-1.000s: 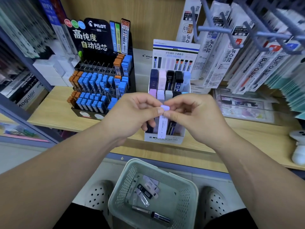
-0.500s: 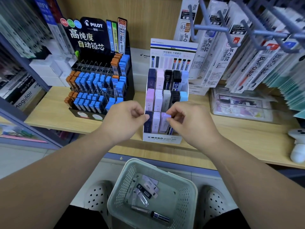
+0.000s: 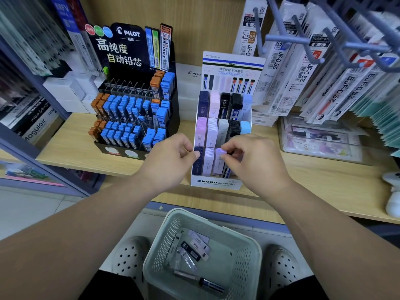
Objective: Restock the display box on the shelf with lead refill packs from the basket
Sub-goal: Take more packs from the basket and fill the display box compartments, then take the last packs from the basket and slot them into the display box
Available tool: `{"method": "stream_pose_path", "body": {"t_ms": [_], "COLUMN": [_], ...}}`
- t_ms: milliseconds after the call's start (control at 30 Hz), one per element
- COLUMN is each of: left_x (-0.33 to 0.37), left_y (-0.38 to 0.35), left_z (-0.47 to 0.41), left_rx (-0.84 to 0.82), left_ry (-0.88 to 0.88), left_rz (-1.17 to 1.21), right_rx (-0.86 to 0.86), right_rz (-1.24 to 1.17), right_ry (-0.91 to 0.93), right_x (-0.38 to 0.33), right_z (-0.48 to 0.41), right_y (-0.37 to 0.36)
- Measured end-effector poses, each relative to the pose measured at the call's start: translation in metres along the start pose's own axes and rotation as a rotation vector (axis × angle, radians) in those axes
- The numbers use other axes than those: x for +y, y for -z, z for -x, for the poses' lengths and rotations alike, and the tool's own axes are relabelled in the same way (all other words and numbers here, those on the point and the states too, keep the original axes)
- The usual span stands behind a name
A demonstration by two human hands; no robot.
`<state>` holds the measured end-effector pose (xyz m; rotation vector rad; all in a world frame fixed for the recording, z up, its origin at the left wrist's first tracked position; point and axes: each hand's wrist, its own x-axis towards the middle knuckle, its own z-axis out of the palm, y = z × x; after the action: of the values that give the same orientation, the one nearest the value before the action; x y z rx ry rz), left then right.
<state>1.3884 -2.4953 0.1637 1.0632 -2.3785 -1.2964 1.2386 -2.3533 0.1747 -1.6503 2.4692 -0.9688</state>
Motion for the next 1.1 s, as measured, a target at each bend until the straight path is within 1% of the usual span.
{"method": "stream_pose_path", "body": {"t_ms": [133, 300, 600, 700, 767, 833, 867, 933, 1000, 1033, 1100], "left_x": [0.001, 0.003, 0.004, 0.002, 0.001, -0.003, -0.008, -0.023, -0.049, -0.067, -0.105], "left_y": [0.001, 0.001, 0.003, 0.006, 0.009, 0.014, 0.017, 0.023, 0.028, 0.029, 0.027], "left_z": [0.000, 0.003, 0.000, 0.000, 0.003, 0.010, 0.016, 0.031, 0.050, 0.060, 0.078], "left_rx": [-0.006, -0.024, -0.057, -0.069, -0.036, 0.031, 0.065, 0.108, 0.085, 0.056, -0.014], "left_ry": [0.002, -0.001, 0.023, 0.017, -0.003, -0.020, -0.025, -0.031, -0.003, 0.034, 0.137], "left_rz": [0.002, 0.007, 0.012, 0.028, 0.065, 0.082, 0.087, 0.074, 0.025, -0.004, -0.044], "right_rx": [-0.040, 0.002, 0.024, 0.088, 0.138, 0.146, 0.118, 0.011, -0.123, -0.209, -0.461], "right_rz": [-0.004, 0.119, 0.191, 0.186, 0.154, 0.131, 0.121, 0.064, -0.013, -0.039, -0.059], "right_ry": [0.025, 0.063, 0.103, 0.132, 0.154, 0.178, 0.183, 0.162, 0.097, 0.037, -0.159], "right_x": [0.000, 0.005, 0.004, 0.000, -0.003, -0.002, -0.001, 0.003, 0.010, 0.015, 0.027], "right_z": [-0.001, 0.001, 0.008, 0.017, 0.027, 0.044, 0.055, 0.081, 0.107, 0.120, 0.141], "right_y": [-0.001, -0.006, -0.008, 0.004, 0.015, 0.023, 0.024, 0.015, -0.007, -0.023, -0.058]}}
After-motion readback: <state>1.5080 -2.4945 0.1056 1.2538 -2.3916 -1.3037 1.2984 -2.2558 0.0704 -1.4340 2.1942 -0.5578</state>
